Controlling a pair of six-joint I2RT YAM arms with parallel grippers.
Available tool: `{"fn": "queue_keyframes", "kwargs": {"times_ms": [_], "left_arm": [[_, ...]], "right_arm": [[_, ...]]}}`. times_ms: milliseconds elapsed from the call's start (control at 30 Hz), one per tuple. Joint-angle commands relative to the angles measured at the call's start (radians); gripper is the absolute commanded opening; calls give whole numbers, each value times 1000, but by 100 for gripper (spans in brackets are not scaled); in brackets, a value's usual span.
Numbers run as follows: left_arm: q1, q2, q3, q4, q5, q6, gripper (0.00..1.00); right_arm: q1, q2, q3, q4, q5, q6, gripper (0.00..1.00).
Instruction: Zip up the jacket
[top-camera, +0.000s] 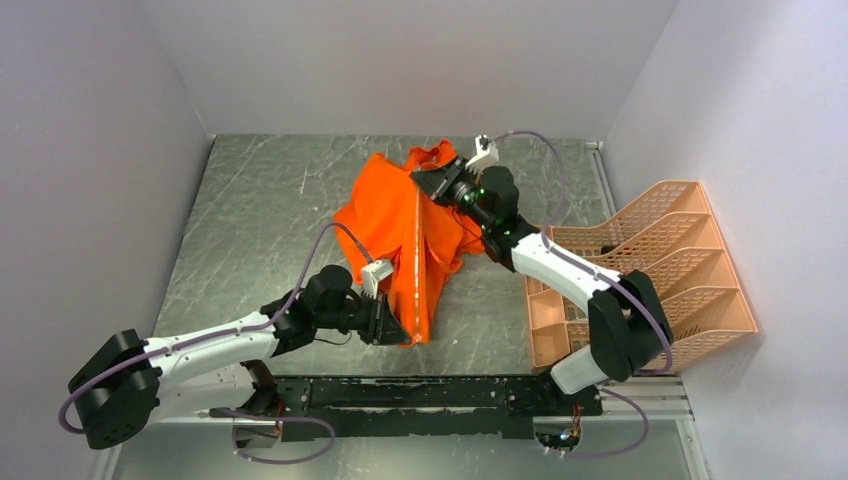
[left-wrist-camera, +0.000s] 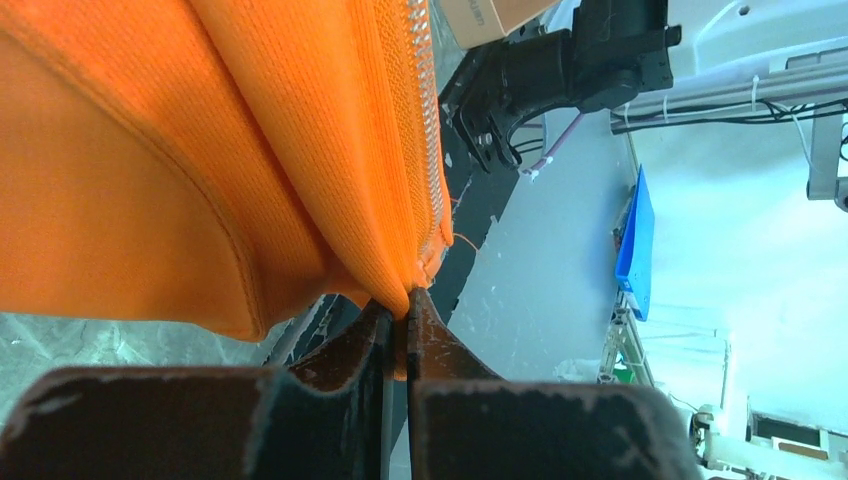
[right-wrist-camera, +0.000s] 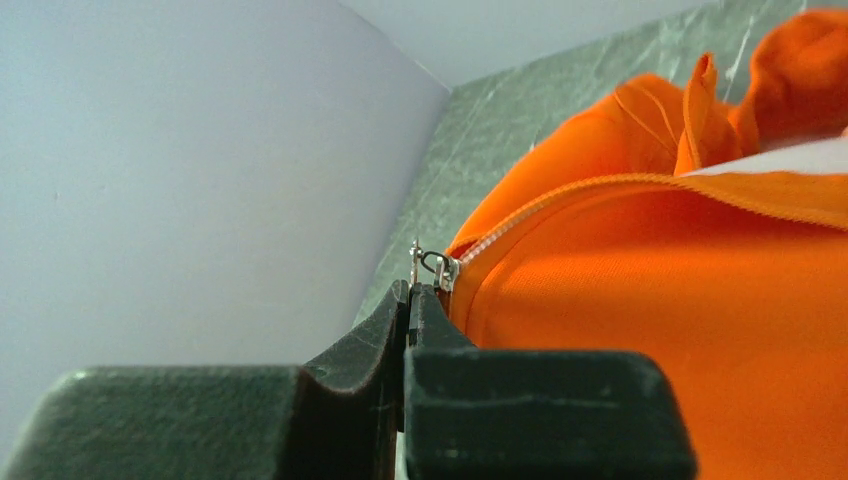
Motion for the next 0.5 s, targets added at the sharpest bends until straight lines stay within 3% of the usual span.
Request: {"fn": "queue_keyframes", "kwargs": {"times_ms": [0, 467], "left_arm": [[-38, 4, -27, -44, 32, -25, 8], [-43, 52, -9, -53, 14, -9, 8]], "right_arm": [[-84, 55, 158, 213, 3, -39, 0], [-173, 271, 642, 173, -71, -71, 0]]}}
